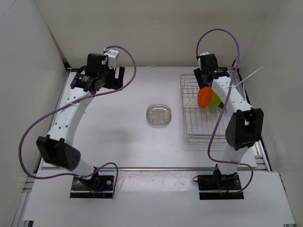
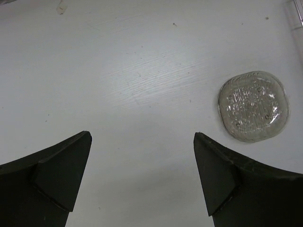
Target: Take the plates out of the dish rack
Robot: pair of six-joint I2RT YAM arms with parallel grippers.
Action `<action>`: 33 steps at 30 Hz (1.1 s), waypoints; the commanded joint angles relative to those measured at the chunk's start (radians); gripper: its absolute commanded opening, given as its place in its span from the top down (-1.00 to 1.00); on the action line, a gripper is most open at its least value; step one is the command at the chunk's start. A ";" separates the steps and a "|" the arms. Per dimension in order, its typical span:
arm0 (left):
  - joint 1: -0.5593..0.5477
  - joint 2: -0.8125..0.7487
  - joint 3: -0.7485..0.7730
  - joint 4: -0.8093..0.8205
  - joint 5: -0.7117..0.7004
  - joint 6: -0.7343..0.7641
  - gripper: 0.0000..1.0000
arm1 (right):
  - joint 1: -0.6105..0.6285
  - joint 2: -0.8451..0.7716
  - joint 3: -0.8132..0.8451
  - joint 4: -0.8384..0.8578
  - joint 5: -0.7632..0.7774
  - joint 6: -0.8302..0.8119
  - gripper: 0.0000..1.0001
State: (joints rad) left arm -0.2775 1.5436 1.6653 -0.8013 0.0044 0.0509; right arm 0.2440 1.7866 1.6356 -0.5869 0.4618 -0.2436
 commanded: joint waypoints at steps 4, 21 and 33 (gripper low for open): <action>-0.002 -0.152 -0.062 -0.012 -0.055 -0.010 -1.00 | -0.037 0.062 0.070 0.064 0.064 -0.054 -0.36; 0.008 -0.162 -0.072 -0.010 -0.087 -0.019 -1.00 | -0.037 0.100 -0.016 0.082 0.055 -0.054 -0.07; 0.026 -0.171 -0.062 -0.010 -0.087 -0.019 -1.00 | -0.037 0.100 -0.037 0.082 0.064 -0.045 0.53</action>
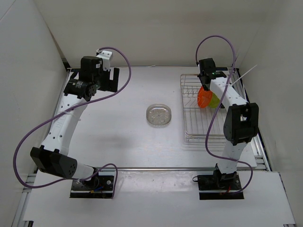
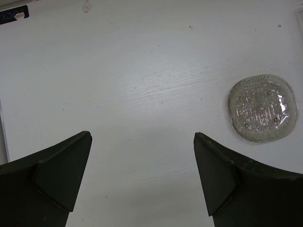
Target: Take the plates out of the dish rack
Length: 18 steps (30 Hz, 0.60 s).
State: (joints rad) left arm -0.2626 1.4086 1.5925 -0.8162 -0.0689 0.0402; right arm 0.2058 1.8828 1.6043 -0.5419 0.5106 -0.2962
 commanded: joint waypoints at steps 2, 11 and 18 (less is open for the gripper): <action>0.011 -0.036 0.011 0.005 -0.014 -0.008 -1.00 | 0.001 0.004 -0.006 0.037 0.016 0.008 0.66; 0.029 -0.045 0.011 0.005 -0.014 -0.008 -1.00 | 0.010 0.004 0.003 0.007 0.049 0.049 1.00; 0.039 -0.045 0.020 0.014 -0.014 -0.008 -1.00 | 0.040 -0.030 0.061 -0.056 0.167 0.094 1.00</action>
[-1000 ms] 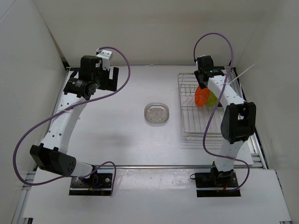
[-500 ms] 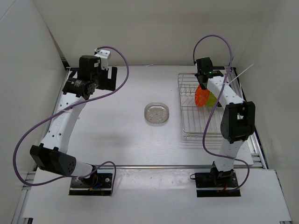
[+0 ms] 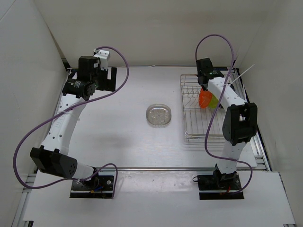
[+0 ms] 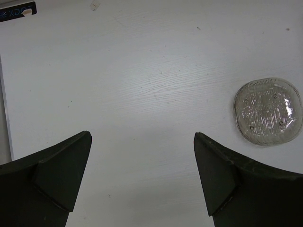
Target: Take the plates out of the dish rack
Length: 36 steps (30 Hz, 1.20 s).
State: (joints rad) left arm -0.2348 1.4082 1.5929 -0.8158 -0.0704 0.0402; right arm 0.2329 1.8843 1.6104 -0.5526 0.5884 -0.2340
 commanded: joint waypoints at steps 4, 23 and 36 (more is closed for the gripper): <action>0.011 -0.035 0.030 0.014 -0.003 -0.008 -1.00 | 0.013 -0.050 0.118 -0.095 0.131 0.051 1.00; -0.030 0.110 0.143 0.010 0.559 -0.005 -1.00 | 0.080 -0.482 0.126 -0.164 -0.206 0.170 1.00; -0.158 0.256 0.251 0.208 0.908 -0.138 -0.95 | 0.080 -0.674 -0.113 -0.070 -0.944 0.213 1.00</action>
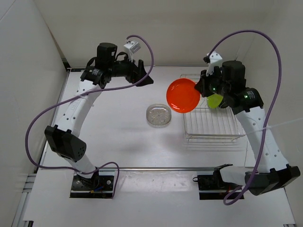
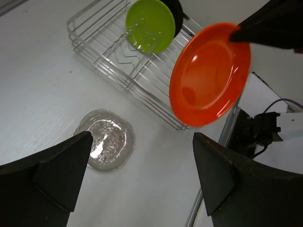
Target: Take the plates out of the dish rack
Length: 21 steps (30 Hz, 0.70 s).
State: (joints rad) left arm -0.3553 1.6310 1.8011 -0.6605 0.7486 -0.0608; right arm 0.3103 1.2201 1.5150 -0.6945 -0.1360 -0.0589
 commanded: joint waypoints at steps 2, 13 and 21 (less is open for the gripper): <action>-0.060 0.047 0.066 0.044 0.080 -0.027 -0.94 | 0.003 0.013 -0.018 0.072 -0.267 0.063 1.00; -0.139 0.093 0.066 0.044 0.040 -0.017 -0.92 | 0.003 0.094 0.077 0.062 -0.327 0.085 1.00; -0.148 0.102 0.066 0.044 0.018 -0.017 -0.40 | 0.003 0.105 0.097 0.072 -0.327 0.085 1.00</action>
State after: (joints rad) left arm -0.4995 1.7447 1.8359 -0.6235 0.7708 -0.0826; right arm 0.3103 1.3315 1.5528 -0.6788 -0.4309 0.0135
